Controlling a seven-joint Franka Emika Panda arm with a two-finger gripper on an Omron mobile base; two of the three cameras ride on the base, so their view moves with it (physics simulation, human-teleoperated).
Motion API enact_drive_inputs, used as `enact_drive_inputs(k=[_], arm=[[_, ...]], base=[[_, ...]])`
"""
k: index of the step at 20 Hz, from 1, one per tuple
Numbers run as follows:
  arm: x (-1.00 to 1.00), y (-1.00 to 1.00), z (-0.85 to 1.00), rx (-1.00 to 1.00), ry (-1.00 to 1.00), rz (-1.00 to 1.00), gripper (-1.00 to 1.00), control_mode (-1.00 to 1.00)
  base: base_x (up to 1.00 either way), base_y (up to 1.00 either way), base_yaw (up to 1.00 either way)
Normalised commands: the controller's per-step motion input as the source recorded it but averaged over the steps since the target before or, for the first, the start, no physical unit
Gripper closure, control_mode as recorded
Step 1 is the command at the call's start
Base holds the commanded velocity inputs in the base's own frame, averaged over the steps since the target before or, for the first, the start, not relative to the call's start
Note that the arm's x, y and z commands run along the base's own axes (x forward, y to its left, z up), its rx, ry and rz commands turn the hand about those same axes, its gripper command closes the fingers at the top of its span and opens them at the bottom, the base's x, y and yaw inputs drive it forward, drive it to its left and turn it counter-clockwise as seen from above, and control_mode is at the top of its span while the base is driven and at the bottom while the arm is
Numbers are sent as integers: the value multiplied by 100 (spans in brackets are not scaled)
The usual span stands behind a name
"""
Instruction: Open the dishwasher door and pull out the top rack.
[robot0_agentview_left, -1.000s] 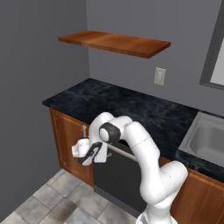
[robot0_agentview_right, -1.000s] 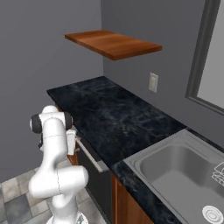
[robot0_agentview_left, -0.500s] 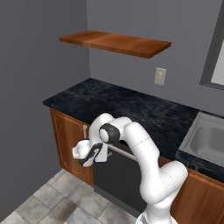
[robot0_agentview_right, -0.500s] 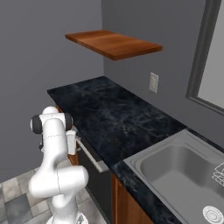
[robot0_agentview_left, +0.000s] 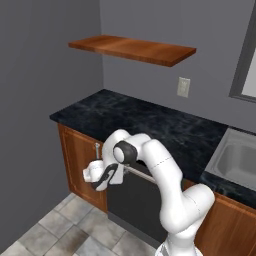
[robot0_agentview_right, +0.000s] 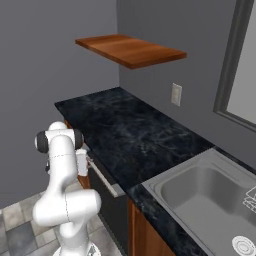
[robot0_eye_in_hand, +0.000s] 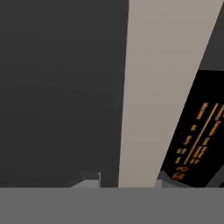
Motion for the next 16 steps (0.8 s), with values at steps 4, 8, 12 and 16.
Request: enact_drive_inputs(k=[4,8,12,16], arm=[[0,-41,3,0,-10,5,100,-100],[-3,-19,11,0,-8,7,100,-100],[-42,0,14,0,-5,8,100,-100],[-67,17,17,0,-2,4,100,-100]], base=[[0,0,0],[0,0,0],[0,0,0],[0,0,0]])
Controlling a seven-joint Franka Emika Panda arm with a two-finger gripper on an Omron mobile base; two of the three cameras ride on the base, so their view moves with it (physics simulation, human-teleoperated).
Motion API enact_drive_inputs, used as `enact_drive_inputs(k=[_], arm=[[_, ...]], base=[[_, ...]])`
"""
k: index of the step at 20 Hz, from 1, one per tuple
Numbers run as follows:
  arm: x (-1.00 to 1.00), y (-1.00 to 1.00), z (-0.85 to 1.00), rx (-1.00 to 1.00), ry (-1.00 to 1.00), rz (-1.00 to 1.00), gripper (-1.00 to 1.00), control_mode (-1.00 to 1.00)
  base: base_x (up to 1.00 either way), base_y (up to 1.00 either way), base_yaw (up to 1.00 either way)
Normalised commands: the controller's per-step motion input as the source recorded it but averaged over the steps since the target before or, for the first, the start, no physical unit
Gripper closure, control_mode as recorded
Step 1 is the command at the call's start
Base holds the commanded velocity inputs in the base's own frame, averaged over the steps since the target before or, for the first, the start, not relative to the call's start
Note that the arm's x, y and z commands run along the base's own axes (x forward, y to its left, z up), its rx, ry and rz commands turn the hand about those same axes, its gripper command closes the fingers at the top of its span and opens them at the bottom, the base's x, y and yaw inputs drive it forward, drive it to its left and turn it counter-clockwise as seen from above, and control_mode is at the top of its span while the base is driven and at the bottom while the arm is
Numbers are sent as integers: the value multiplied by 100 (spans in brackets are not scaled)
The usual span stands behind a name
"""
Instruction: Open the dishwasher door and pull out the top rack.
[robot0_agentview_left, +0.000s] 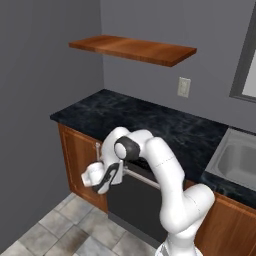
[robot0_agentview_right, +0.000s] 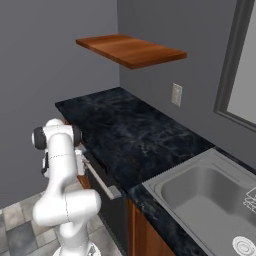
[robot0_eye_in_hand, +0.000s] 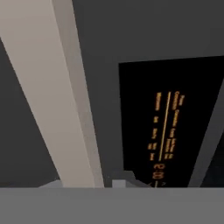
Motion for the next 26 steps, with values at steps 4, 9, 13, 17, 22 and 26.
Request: enact_drive_inputs(k=[4,9,13,17,22,26], arm=[[-83,37,12,0,0,2,100,-100],[-94,45,2,0,0,1,100,-100],[-92,43,0,0,0,0,100,-100],[-83,40,-6,0,0,1,100,-100],[-70,37,-21,0,0,1,100,-100],[-71,42,-27,0,0,2,100,-100]], base=[[0,0,0],[0,0,0],[0,0,0],[0,0,0],[0,0,0],[0,0,0]])
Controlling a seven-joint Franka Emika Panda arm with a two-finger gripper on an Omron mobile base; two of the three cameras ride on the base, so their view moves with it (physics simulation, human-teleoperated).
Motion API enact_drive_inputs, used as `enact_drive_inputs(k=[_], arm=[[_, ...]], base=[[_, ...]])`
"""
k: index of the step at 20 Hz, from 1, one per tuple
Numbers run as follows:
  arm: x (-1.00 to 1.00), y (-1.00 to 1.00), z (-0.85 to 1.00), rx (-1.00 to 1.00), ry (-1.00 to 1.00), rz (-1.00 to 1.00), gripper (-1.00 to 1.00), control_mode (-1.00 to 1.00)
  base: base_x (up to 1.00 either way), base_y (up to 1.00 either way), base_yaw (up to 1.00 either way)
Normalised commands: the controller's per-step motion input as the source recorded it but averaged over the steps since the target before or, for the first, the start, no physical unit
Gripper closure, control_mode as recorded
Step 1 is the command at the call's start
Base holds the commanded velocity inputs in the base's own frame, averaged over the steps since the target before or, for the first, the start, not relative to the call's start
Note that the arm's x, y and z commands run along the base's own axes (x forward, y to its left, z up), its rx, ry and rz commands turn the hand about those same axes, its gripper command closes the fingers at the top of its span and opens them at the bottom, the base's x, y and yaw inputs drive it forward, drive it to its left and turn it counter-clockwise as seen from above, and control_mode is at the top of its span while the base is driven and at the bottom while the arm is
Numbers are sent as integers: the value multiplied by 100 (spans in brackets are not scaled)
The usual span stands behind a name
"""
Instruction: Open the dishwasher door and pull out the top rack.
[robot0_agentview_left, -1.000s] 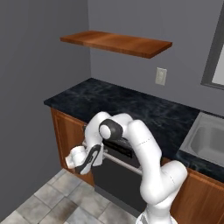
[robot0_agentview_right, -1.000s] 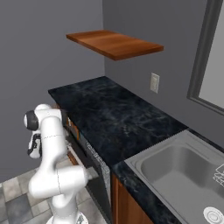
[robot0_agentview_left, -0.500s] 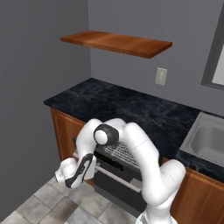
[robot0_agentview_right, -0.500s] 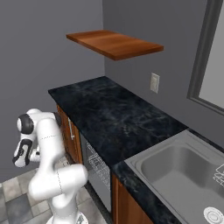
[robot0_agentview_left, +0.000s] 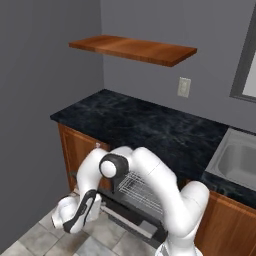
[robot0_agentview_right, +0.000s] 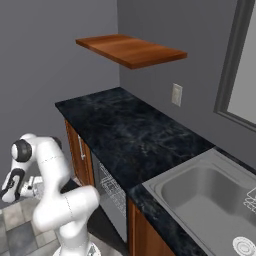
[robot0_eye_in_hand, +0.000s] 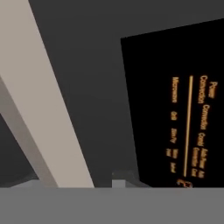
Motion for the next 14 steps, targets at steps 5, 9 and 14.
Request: enact_drive_inputs(k=[5,9,14], arm=[[-66,41,-37,-1,0,1,100,-100],[-56,35,-48,-2,0,1,100,-100],[-48,30,-53,-2,0,1,100,-100]], base=[[0,0,0],[0,0,0],[0,0,0]])
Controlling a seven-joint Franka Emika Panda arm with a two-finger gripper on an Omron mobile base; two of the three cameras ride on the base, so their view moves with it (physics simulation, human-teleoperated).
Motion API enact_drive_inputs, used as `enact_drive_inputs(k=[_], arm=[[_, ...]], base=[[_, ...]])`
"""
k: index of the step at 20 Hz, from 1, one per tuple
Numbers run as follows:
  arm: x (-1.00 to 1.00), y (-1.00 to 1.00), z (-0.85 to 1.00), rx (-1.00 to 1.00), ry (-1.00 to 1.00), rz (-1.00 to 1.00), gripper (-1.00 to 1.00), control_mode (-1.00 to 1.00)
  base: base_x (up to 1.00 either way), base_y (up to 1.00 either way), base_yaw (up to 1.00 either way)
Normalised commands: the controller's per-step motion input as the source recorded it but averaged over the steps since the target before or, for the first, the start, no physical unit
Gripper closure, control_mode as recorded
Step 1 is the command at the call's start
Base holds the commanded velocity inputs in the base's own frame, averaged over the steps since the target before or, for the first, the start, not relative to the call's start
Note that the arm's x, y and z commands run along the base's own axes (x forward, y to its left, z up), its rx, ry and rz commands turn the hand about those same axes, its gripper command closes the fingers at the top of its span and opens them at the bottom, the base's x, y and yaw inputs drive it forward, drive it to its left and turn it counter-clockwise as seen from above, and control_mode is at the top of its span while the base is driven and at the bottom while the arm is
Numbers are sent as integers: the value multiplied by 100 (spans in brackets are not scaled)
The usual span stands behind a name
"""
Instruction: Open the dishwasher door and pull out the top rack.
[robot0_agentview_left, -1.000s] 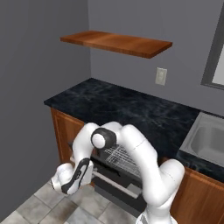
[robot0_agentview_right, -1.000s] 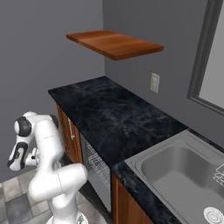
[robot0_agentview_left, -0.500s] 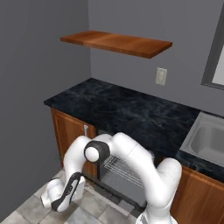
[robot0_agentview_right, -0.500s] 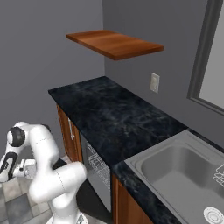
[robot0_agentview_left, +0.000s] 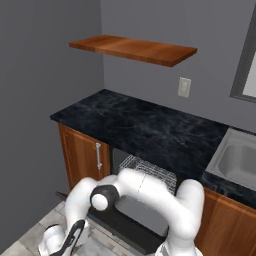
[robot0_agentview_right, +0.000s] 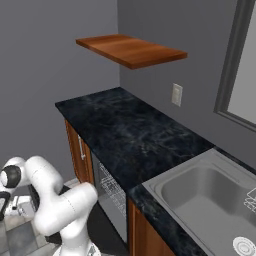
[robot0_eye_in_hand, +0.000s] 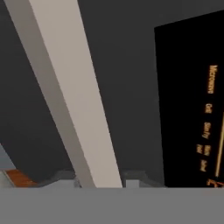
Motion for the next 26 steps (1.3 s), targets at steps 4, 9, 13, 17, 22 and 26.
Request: enact_drive_inputs(k=[4,9,13,17,22,26], arm=[[-42,34,-50,-1,0,1,100,-100],[-39,42,-27,-1,0,2,-100,-100],[-56,16,36,1,-1,2,-100,-100],[-34,1,100,15,0,2,-100,-100],[-1,0,100,23,7,0,-100,-100],[4,-19,100,27,23,0,-100,-100]], base=[[0,0,0],[0,0,0],[0,0,0],[0,0,0],[0,0,0],[0,0,0]])
